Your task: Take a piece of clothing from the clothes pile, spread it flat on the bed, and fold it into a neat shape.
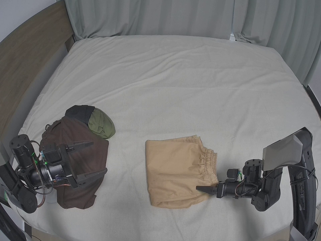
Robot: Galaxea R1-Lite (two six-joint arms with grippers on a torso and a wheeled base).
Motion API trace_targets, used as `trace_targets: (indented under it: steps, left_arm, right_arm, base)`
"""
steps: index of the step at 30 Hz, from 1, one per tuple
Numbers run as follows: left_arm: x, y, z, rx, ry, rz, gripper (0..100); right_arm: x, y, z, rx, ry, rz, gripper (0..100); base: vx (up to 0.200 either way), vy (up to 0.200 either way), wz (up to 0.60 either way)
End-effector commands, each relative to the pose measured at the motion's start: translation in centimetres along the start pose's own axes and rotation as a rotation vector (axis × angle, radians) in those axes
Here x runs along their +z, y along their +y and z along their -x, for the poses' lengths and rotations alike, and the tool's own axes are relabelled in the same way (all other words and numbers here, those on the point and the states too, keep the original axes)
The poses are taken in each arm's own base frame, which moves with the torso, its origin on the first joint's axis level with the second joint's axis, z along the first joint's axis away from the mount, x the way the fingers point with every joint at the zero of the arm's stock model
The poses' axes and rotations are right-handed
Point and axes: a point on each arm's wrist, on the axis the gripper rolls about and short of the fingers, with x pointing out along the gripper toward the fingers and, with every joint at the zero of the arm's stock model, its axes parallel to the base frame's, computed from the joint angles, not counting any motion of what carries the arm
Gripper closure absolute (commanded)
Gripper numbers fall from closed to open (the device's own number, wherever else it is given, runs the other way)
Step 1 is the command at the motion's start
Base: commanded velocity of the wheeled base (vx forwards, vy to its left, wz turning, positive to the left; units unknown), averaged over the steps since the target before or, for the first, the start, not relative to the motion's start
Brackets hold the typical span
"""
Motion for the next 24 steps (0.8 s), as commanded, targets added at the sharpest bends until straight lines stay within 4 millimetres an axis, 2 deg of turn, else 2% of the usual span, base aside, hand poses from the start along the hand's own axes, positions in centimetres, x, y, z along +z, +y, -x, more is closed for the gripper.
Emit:
trace_targets:
  steps: [1,3,4,16,24]
  left_arm:
    - [-0.01,-0.02,-0.06,-0.002,0.000,0.000,0]
    - [-0.03,-0.04,-0.04,-0.002,0.001,0.001,0]
    - [-0.03,-0.04,-0.04,-0.002,0.001,0.001,0]
    - [-0.08,-0.27,0.08,-0.005,0.004,0.003,0]
    - [-0.19,-0.42,0.13,-0.007,0.009,0.008,0]
  right_arm:
    - [-0.32,-0.13,-0.19,-0.002,0.012,-0.007,0]
    - [-0.32,-0.13,-0.19,-0.002,0.012,-0.007,0]
    - [-0.32,-0.13,-0.19,-0.002,0.012,-0.007,100]
    - [-0.43,-0.08,-0.24,-0.001,0.016,-0.007,100]
    - [-0.29,0.81,-0.37,0.022,0.016,0.014,100]
  base:
    - [0.000,0.000,0.00]
    - [0.000,0.000,0.00]
    - [0.000,0.000,0.00]
    - [0.000,0.000,0.00]
    - [0.000,0.000,0.00]
